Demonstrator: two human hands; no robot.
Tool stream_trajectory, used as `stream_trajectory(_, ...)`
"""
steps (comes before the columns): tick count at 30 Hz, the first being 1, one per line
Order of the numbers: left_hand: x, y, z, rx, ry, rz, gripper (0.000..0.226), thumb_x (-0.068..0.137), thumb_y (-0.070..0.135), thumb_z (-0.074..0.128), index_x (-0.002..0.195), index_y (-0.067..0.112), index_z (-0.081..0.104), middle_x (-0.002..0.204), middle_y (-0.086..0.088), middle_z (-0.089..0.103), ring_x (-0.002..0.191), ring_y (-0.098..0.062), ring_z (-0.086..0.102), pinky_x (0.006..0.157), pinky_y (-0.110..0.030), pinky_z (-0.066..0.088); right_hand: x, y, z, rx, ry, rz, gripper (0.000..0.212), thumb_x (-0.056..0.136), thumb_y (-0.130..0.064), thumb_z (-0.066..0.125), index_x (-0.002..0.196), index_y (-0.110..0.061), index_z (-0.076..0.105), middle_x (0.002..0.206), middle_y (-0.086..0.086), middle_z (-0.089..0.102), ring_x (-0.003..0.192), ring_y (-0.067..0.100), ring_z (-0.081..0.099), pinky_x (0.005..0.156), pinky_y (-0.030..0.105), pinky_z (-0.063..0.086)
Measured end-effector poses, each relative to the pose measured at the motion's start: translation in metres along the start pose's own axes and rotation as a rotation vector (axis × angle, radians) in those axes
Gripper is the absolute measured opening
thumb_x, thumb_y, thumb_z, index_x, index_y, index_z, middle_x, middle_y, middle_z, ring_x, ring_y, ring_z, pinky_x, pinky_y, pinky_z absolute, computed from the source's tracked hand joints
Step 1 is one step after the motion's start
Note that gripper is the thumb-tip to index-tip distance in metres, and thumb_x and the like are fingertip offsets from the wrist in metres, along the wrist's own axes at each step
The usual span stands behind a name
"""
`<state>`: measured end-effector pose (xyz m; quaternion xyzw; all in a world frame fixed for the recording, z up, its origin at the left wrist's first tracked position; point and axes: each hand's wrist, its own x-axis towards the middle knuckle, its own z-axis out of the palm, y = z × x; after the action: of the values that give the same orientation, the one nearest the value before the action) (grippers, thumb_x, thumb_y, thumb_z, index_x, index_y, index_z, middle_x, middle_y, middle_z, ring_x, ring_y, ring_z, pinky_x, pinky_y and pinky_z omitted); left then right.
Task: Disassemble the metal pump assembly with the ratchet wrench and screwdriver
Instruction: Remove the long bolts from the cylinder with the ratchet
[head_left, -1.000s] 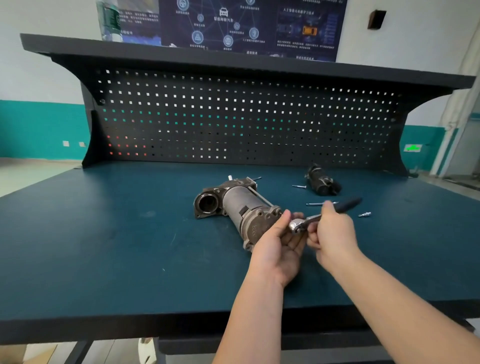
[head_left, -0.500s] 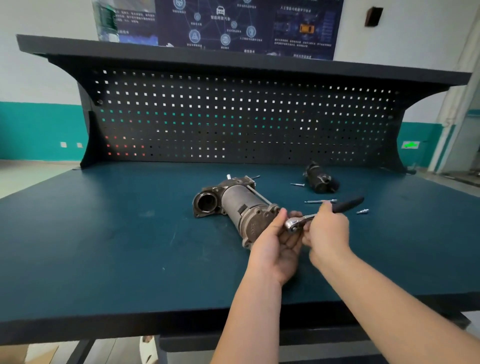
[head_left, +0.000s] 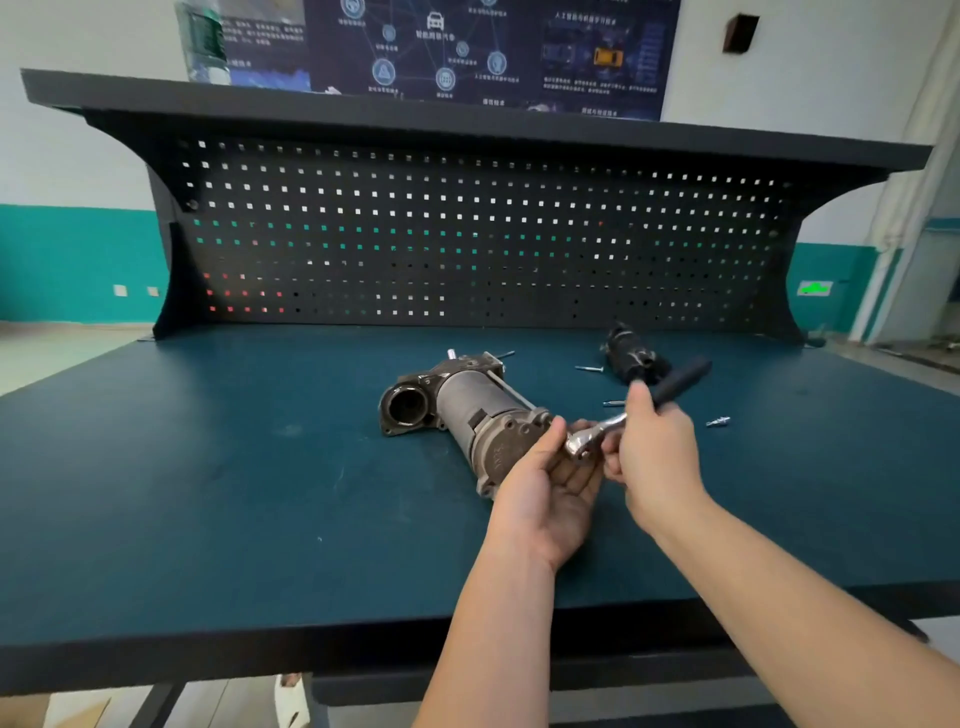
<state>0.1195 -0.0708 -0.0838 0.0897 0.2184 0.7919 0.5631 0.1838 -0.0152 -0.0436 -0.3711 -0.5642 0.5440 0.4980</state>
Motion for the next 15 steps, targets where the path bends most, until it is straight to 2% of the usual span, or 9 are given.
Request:
stream_trajectory(2,-0.001,0.000,0.001,0.002,-0.028,0.005,0.020,0.081,0.019,0.065,0.079,0.001,0.074,0.087,-0.014,0.073,0.077,-0.021,0.072,0.071,-0.031,0.058,0.000,-0.010,-0.001,-0.388,-0.073,-0.460,0.027,0.098,-0.039,0.043,0.082,-0.018,0.046,0.060,0.000,0.054,0.056,0.018,0.052,0.056,0.031,0.039)
stream_trajectory(3,-0.002,0.000,0.001,0.007,-0.043,0.008,0.018,0.076,0.020,0.067,0.075,0.004,0.076,0.083,-0.012,0.074,0.073,-0.019,0.072,0.066,-0.029,0.058,-0.002,-0.016,0.000,-0.557,-0.145,-0.636,0.025,0.097,-0.041,0.043,0.082,-0.021,0.043,0.060,-0.004,0.053,0.058,0.017,0.051,0.056,0.031,0.037)
stream_trajectory(5,-0.004,0.000,0.002,0.017,-0.050,0.010,0.015,0.070,0.019,0.068,0.074,0.006,0.075,0.074,-0.009,0.073,0.065,-0.016,0.071,0.058,-0.025,0.057,-0.006,-0.018,0.003,-0.715,-0.209,-0.790,0.022,0.097,-0.043,0.041,0.086,-0.024,0.038,0.061,-0.006,0.050,0.059,0.021,0.047,0.056,0.033,0.035)
stream_trajectory(7,-0.003,0.000,0.001,0.013,-0.037,0.000,0.015,0.075,0.016,0.066,0.082,0.004,0.070,0.074,-0.010,0.073,0.063,-0.017,0.070,0.059,-0.026,0.057,-0.007,-0.005,0.006,-0.607,-0.076,-0.653,0.023,0.098,-0.042,0.040,0.088,-0.021,0.040,0.065,-0.004,0.052,0.065,0.025,0.051,0.060,0.033,0.036)
stream_trajectory(9,-0.001,0.001,0.000,0.003,-0.017,-0.009,0.015,0.082,0.015,0.065,0.087,0.001,0.069,0.085,-0.014,0.073,0.073,-0.021,0.071,0.070,-0.030,0.057,-0.004,0.002,0.007,-0.220,0.077,-0.215,0.032,0.100,-0.039,0.038,0.090,-0.010,0.047,0.069,0.002,0.054,0.069,0.027,0.053,0.061,0.035,0.041)
stream_trajectory(11,0.000,0.000,0.000,0.009,-0.004,-0.016,0.015,0.084,0.015,0.065,0.083,0.001,0.070,0.089,-0.014,0.072,0.079,-0.023,0.070,0.074,-0.031,0.056,-0.001,0.001,0.007,0.070,0.107,0.147,0.038,0.101,-0.037,0.036,0.086,-0.005,0.048,0.069,0.007,0.052,0.059,0.025,0.050,0.050,0.034,0.044)
stream_trajectory(12,-0.001,0.000,0.000,0.008,-0.008,-0.015,0.016,0.084,0.016,0.064,0.082,0.001,0.070,0.088,-0.014,0.072,0.078,-0.023,0.070,0.073,-0.031,0.056,-0.002,-0.001,0.007,0.005,0.095,0.132,0.037,0.101,-0.037,0.036,0.085,-0.006,0.048,0.069,0.008,0.053,0.060,0.027,0.052,0.050,0.035,0.042)
stream_trajectory(13,-0.001,0.000,0.000,0.003,-0.020,-0.010,0.016,0.085,0.016,0.064,0.082,0.001,0.070,0.086,-0.014,0.073,0.075,-0.022,0.071,0.071,-0.031,0.057,-0.001,-0.003,0.007,-0.155,0.077,-0.032,0.034,0.100,-0.038,0.037,0.087,-0.008,0.048,0.071,0.006,0.055,0.066,0.029,0.054,0.056,0.035,0.040)
stream_trajectory(15,-0.002,0.000,0.001,0.011,-0.045,0.006,0.016,0.081,0.019,0.064,0.083,0.004,0.070,0.081,-0.011,0.073,0.072,-0.019,0.070,0.068,-0.028,0.058,-0.007,-0.012,0.006,-0.550,-0.050,-0.571,0.030,0.097,-0.042,0.038,0.090,-0.014,0.045,0.070,0.004,0.059,0.071,0.033,0.056,0.058,0.034,0.034)
